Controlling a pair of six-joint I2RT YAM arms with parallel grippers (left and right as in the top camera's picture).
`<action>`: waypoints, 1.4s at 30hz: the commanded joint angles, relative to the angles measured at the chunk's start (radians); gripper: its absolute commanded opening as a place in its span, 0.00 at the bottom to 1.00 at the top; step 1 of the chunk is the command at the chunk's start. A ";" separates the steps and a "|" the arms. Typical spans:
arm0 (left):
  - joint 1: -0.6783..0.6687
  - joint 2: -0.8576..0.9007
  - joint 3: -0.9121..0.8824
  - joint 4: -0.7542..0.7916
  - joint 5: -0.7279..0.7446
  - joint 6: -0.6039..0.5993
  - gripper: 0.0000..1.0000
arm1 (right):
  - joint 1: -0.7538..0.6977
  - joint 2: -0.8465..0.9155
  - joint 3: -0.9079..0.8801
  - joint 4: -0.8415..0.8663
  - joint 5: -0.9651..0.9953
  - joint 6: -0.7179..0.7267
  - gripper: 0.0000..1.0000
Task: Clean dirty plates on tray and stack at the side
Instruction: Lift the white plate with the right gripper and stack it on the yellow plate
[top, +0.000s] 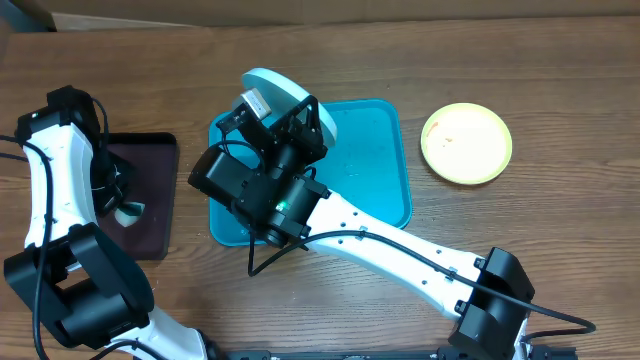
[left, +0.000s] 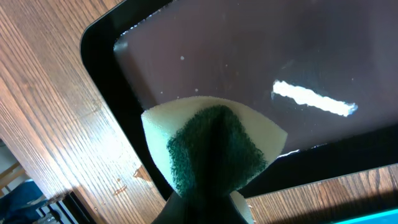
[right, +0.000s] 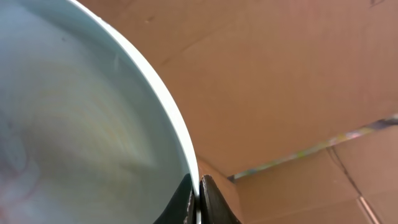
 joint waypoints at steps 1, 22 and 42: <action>0.002 -0.011 -0.007 0.001 0.001 -0.021 0.05 | 0.007 -0.021 0.019 0.015 0.040 -0.010 0.04; 0.002 -0.011 -0.007 0.000 0.016 -0.017 0.05 | -0.598 -0.020 0.015 -0.248 -1.413 0.712 0.04; 0.000 -0.011 -0.007 0.011 0.030 -0.017 0.05 | -1.229 -0.019 -0.258 -0.307 -1.451 0.708 0.04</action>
